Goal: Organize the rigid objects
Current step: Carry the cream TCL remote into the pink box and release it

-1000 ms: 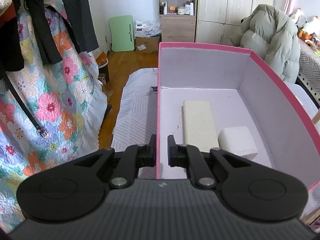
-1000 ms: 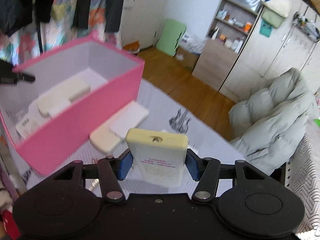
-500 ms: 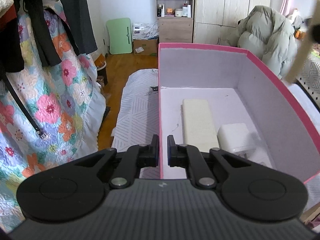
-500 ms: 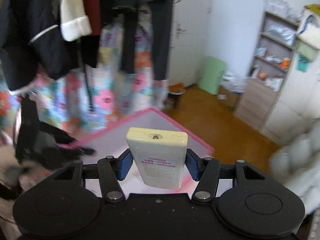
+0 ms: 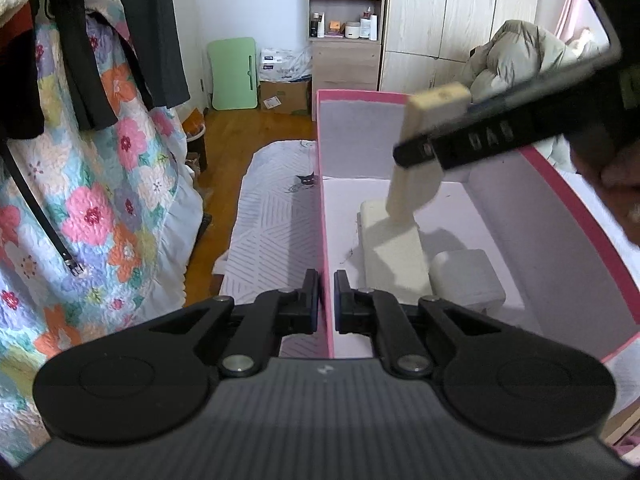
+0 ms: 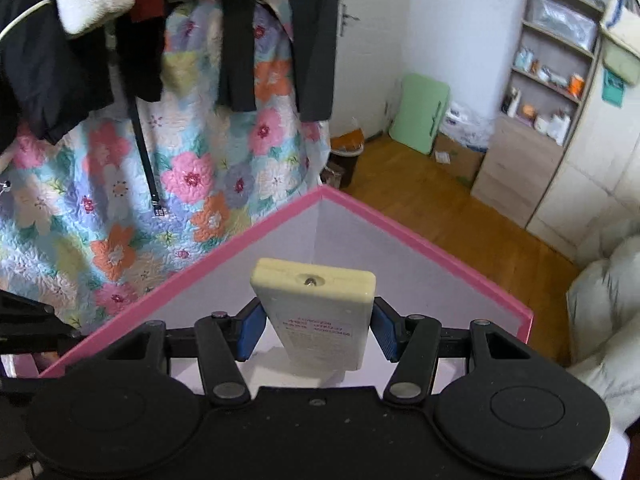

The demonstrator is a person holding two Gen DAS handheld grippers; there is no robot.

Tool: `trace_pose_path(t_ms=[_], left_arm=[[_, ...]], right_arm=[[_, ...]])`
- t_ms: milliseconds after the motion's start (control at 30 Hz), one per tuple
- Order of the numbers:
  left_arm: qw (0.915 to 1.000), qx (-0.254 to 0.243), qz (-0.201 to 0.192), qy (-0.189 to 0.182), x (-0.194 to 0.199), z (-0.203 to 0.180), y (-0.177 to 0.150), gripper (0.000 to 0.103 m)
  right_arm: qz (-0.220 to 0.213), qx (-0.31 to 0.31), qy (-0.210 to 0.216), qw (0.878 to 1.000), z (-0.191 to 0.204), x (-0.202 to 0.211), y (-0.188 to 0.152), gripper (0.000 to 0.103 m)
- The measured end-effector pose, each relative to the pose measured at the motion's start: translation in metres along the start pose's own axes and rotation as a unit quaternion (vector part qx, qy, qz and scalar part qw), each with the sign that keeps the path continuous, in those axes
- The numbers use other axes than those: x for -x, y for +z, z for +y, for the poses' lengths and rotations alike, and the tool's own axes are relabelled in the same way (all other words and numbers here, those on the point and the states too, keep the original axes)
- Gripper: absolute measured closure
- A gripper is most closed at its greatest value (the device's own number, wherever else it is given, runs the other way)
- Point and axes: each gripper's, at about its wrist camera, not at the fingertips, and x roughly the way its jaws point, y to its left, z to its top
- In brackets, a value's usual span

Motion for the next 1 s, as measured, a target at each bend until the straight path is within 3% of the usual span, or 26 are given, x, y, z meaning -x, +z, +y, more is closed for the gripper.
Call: trace_pose_path(t_ms=[133, 300, 500, 633, 767, 1000], left_arm=[[1.0000, 0.003, 0.000, -0.004, 0.000, 0.002, -0.002, 0.097], [1.0000, 0.006, 0.001, -0.006, 0.001, 0.003, -0.002, 0.097], [0.9999, 0.008, 0.002, -0.007, 0.002, 0.004, -0.003, 0.097], [1.0000, 0.007, 0.002, -0.007, 0.001, 0.005, -0.002, 0.097], [0.9999, 0.010, 0.002, -0.009, 0.001, 0.004, -0.004, 0.097], [0.9998, 0.013, 0.003, -0.012, 0.001, 0.004, -0.005, 0.097]], right_arm=[[-0.001, 0.005, 0.015, 1.000, 0.008, 0.008, -0.018, 0.041], [0.027, -0.002, 0.024, 0.999, 0.015, 0.016, -0.024, 0.042], [0.077, 0.030, 0.024, 0.996, 0.029, 0.008, -0.039, 0.054], [0.104, -0.001, 0.031, 0.994, 0.030, -0.002, -0.037, 0.062], [0.104, -0.049, 0.049, 0.992, 0.026, -0.006, -0.035, 0.061], [0.112, -0.071, 0.100, 0.986, 0.030, -0.011, -0.035, 0.060]])
